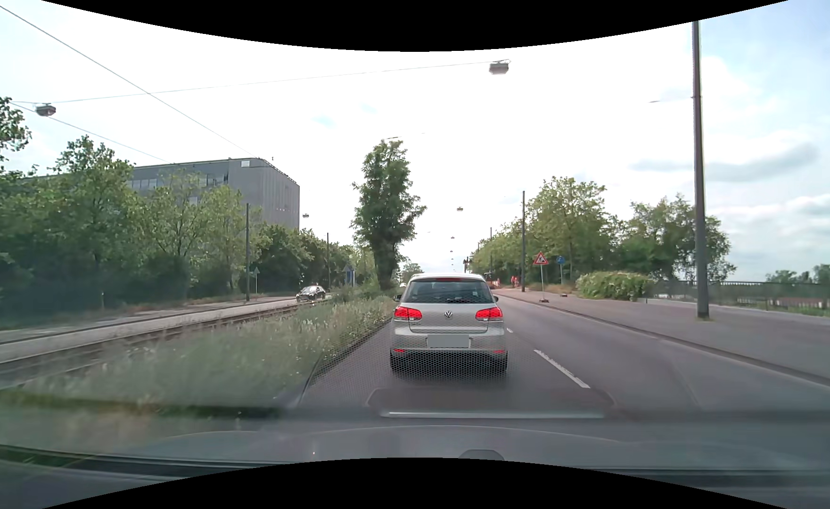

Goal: Follow the waypoints while adhering to traffic rules and regulations

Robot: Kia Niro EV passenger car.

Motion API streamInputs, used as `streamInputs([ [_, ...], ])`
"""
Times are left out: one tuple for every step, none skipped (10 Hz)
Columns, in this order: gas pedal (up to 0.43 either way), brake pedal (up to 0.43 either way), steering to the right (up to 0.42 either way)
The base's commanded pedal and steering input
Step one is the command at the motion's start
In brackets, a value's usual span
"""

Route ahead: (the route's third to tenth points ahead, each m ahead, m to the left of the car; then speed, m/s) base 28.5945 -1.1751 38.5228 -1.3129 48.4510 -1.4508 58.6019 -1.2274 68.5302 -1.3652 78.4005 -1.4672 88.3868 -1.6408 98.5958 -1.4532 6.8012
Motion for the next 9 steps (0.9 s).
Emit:
streamInputs([
  [0.000, 0.000, -0.004],
  [0.000, 0.000, -0.004],
  [0.000, 0.000, -0.004],
  [0.000, 0.000, -0.004],
  [0.000, 0.000, -0.004],
  [0.000, 0.000, -0.004],
  [0.000, 0.000, -0.004],
  [0.000, 0.000, -0.004],
  [0.000, 0.000, -0.004],
])
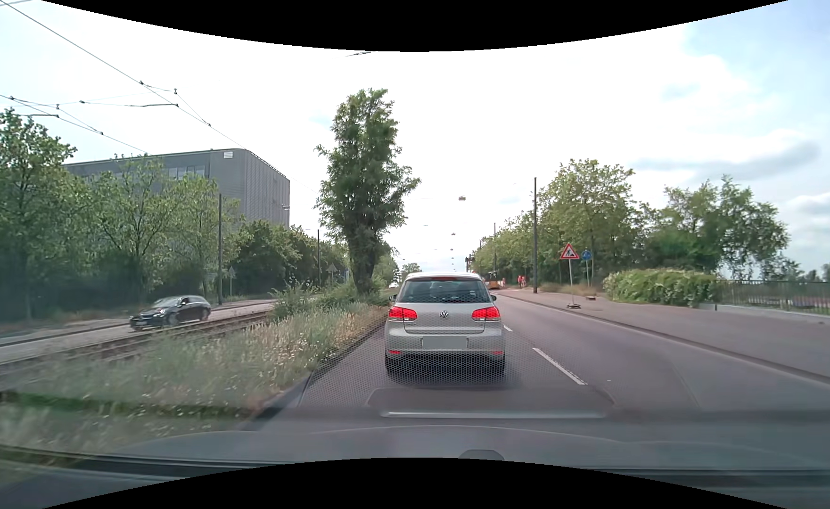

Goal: Follow the waypoints while adhering to traffic rules and regulations

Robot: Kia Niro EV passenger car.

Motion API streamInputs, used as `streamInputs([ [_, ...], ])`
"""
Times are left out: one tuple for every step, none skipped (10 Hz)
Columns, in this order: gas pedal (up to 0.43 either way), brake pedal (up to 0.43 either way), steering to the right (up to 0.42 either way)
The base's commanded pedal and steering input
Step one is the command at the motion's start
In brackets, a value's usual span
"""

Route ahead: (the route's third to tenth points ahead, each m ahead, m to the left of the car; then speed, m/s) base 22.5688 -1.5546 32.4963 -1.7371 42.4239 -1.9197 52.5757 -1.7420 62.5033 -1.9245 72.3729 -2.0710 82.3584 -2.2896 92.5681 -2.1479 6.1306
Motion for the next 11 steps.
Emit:
streamInputs([
  [0.000, 0.000, -0.004],
  [0.000, 0.000, -0.004],
  [0.000, 0.000, -0.004],
  [0.008, 0.000, -0.004],
  [0.020, 0.000, -0.004],
  [0.020, 0.000, -0.004],
  [0.028, 0.000, -0.004],
  [0.059, 0.000, -0.004],
  [0.087, 0.000, -0.004],
  [0.110, 0.000, -0.004],
  [0.138, 0.000, -0.004],
])
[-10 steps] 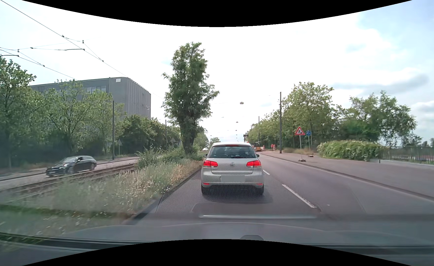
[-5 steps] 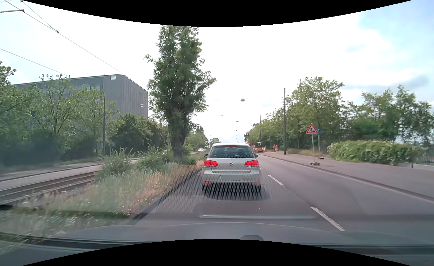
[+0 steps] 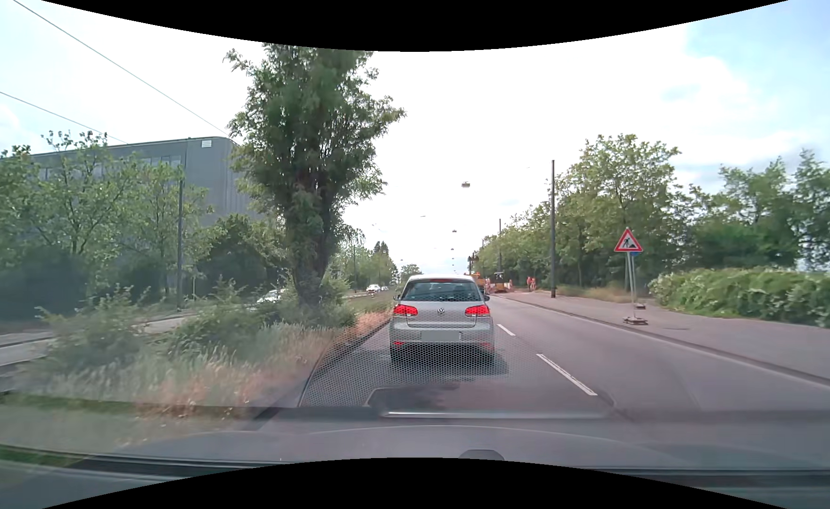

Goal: Follow the waypoints while adhering to traffic rules and regulations

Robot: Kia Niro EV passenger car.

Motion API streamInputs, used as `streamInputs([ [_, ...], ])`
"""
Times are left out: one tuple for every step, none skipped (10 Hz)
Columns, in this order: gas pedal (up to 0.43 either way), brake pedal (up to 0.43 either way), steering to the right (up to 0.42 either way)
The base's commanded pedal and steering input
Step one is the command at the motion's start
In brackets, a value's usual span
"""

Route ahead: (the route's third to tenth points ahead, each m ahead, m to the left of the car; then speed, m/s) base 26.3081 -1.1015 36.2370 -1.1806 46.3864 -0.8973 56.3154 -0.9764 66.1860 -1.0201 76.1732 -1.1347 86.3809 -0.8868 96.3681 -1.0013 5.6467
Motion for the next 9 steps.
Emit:
streamInputs([
  [0.150, 0.000, -0.004],
  [0.157, 0.000, -0.004],
  [0.169, 0.000, -0.004],
  [0.177, 0.000, -0.004],
  [0.177, 0.000, -0.004],
  [0.177, 0.000, -0.004],
  [0.177, 0.000, -0.004],
  [0.177, 0.000, -0.004],
  [0.177, 0.000, -0.004],
])
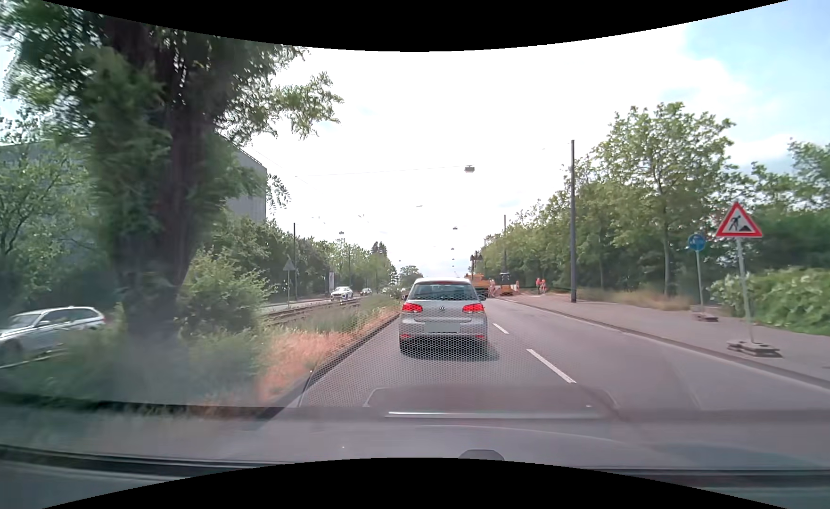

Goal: Follow the waypoints while adhering to traffic rules and regulations

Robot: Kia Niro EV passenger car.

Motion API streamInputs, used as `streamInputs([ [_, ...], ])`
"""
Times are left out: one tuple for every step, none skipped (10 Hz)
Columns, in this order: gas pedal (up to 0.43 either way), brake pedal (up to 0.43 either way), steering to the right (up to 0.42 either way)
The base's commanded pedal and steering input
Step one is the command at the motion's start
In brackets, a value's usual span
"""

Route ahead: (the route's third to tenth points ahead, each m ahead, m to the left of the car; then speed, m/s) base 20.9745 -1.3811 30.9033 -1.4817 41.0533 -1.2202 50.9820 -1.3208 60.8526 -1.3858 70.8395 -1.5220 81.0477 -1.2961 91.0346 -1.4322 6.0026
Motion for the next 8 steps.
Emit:
streamInputs([
  [0.177, 0.000, -0.004],
  [0.189, 0.000, -0.004],
  [0.197, 0.000, -0.004],
  [0.209, 0.000, -0.004],
  [0.220, 0.000, -0.004],
  [0.220, 0.000, -0.004],
  [0.220, 0.000, -0.004],
  [0.228, 0.000, -0.004],
])
